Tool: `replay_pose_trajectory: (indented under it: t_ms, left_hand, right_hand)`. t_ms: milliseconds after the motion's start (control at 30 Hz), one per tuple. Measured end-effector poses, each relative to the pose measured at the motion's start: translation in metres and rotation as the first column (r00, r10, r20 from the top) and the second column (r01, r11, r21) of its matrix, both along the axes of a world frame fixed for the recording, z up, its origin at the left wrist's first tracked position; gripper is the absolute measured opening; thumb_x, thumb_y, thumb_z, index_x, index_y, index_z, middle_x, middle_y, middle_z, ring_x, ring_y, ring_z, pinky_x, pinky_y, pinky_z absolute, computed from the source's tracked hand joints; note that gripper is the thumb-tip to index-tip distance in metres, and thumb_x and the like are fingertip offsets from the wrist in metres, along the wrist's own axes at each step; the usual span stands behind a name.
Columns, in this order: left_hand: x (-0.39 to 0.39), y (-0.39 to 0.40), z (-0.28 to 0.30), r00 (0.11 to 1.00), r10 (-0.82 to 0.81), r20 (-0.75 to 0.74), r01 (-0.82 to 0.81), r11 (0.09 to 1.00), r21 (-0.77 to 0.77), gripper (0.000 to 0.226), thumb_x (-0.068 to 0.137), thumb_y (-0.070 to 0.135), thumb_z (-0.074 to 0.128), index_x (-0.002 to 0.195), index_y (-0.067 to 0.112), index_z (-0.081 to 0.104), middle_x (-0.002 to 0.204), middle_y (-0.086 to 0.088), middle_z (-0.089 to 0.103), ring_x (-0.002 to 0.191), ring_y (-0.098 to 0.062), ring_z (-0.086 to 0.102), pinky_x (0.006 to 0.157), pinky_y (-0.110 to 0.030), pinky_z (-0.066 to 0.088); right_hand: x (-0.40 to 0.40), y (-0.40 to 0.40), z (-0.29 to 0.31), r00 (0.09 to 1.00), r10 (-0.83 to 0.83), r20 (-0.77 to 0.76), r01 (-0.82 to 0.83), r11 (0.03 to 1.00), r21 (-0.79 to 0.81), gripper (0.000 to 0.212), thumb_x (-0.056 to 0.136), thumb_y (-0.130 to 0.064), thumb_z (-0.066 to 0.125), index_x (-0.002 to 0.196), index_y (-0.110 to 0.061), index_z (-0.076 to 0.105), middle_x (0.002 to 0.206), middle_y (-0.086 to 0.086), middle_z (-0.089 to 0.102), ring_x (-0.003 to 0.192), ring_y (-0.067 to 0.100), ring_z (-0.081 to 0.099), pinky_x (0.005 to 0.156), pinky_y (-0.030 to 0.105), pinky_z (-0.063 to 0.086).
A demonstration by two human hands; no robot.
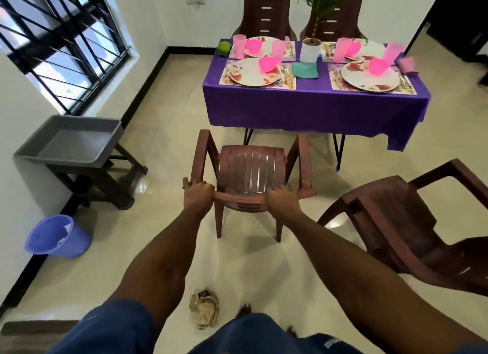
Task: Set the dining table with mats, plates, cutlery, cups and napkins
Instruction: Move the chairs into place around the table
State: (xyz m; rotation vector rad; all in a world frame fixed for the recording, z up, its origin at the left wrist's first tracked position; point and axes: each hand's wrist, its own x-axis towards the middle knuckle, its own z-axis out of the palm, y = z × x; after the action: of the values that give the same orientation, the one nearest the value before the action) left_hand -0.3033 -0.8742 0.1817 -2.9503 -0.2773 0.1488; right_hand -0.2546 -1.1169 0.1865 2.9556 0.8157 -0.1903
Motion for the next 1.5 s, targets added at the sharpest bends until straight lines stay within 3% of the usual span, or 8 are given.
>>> replay_pose_trajectory:
  t_ms: [367, 733, 867, 933, 1000, 1100, 1300, 1500]
  left_hand:
    - [0.041, 0.022, -0.006, 0.967, 0.234, -0.1, -0.241, 0.968, -0.067, 0.023, 0.092, 0.024, 0.06, 0.114, 0.024, 0.067, 0.123, -0.008, 0.06, 0.124, -0.035, 0.043, 0.105, -0.069, 0.026]
    - [0.047, 0.018, -0.005, 0.96, 0.261, -0.101, -0.264, 0.964, -0.018, 0.037, 0.09, 0.027, 0.059, 0.126, 0.016, 0.059, 0.137, -0.016, 0.051, 0.132, -0.039, 0.035, 0.112, -0.062, 0.019]
    - [0.027, 0.001, -0.018, 0.996, 0.084, 0.044, -0.08, 0.994, -0.074, 0.07, 0.088, 0.032, 0.063, 0.147, 0.009, 0.032, 0.152, -0.021, 0.031, 0.144, -0.041, 0.02, 0.117, -0.06, 0.011]
    - [0.011, -0.013, -0.029, 0.993, -0.079, 0.092, 0.091, 0.988, -0.128, 0.075, 0.092, 0.033, 0.054, 0.153, 0.007, 0.02, 0.159, -0.02, 0.017, 0.149, -0.038, 0.008, 0.12, -0.058, 0.003]
    - [-0.001, -0.026, -0.037, 0.977, -0.124, 0.171, 0.153, 0.974, -0.166, 0.074, 0.092, 0.032, 0.048, 0.153, 0.004, 0.017, 0.161, -0.021, 0.012, 0.15, -0.038, 0.004, 0.12, -0.057, 0.003]
    - [-0.012, -0.034, -0.042, 0.972, -0.09, 0.215, 0.132, 0.973, -0.188, 0.08, 0.086, 0.02, 0.05, 0.154, 0.001, 0.012, 0.161, -0.022, 0.008, 0.15, -0.038, 0.0, 0.121, -0.054, 0.0]
    - [-0.011, -0.042, -0.031, 0.996, -0.011, 0.093, 0.031, 0.977, -0.213, 0.089, 0.082, 0.016, 0.05, 0.154, 0.002, 0.0, 0.162, -0.021, -0.002, 0.149, -0.037, -0.01, 0.121, -0.052, -0.003]
    - [-0.015, -0.061, -0.015, 0.993, 0.071, 0.1, -0.042, 0.963, -0.266, 0.081, 0.091, 0.024, 0.049, 0.155, 0.004, 0.004, 0.162, -0.021, 0.001, 0.149, -0.039, -0.003, 0.12, -0.052, -0.003]
  right_hand:
    - [0.034, 0.032, -0.007, 0.998, -0.021, -0.057, 0.02, 1.0, -0.021, 0.029, 0.094, -0.028, 0.059, 0.121, -0.019, 0.058, 0.119, 0.007, 0.065, 0.117, 0.029, 0.055, 0.105, 0.052, 0.032]
    - [0.041, 0.041, -0.006, 0.991, -0.068, -0.117, 0.068, 0.998, -0.008, 0.04, 0.09, -0.023, 0.062, 0.128, -0.02, 0.052, 0.127, 0.009, 0.059, 0.123, 0.03, 0.048, 0.108, 0.052, 0.033]
    - [0.027, 0.027, -0.004, 0.995, -0.017, -0.096, 0.029, 0.991, 0.128, 0.047, 0.092, -0.036, 0.055, 0.134, -0.016, 0.046, 0.134, 0.008, 0.051, 0.127, 0.028, 0.043, 0.112, 0.047, 0.028]
    - [0.012, 0.015, -0.01, 1.0, -0.008, -0.024, 0.013, 0.977, 0.212, 0.051, 0.096, -0.043, 0.045, 0.137, -0.012, 0.042, 0.14, 0.01, 0.046, 0.132, 0.028, 0.039, 0.116, 0.044, 0.022]
    - [-0.003, 0.006, -0.018, 0.999, -0.024, 0.028, 0.016, 0.969, 0.247, 0.065, 0.098, -0.05, 0.04, 0.146, -0.006, 0.033, 0.151, 0.015, 0.035, 0.142, 0.031, 0.028, 0.12, 0.044, 0.011]
    - [-0.017, 0.003, -0.024, 0.997, -0.06, 0.048, 0.047, 0.97, 0.24, 0.074, 0.099, -0.051, 0.038, 0.152, -0.002, 0.02, 0.159, 0.018, 0.021, 0.149, 0.032, 0.013, 0.121, 0.042, 0.0]
    - [-0.02, 0.002, -0.015, 0.995, -0.064, -0.074, 0.078, 0.976, 0.202, 0.076, 0.101, -0.048, 0.034, 0.155, -0.004, 0.002, 0.163, 0.015, 0.002, 0.151, 0.029, -0.004, 0.12, 0.041, -0.005]
    - [-0.031, -0.02, 0.003, 0.991, -0.046, -0.127, 0.08, 0.955, 0.284, 0.073, 0.102, -0.042, 0.038, 0.156, -0.007, 0.003, 0.164, 0.012, 0.002, 0.151, 0.027, -0.003, 0.119, 0.039, -0.003]
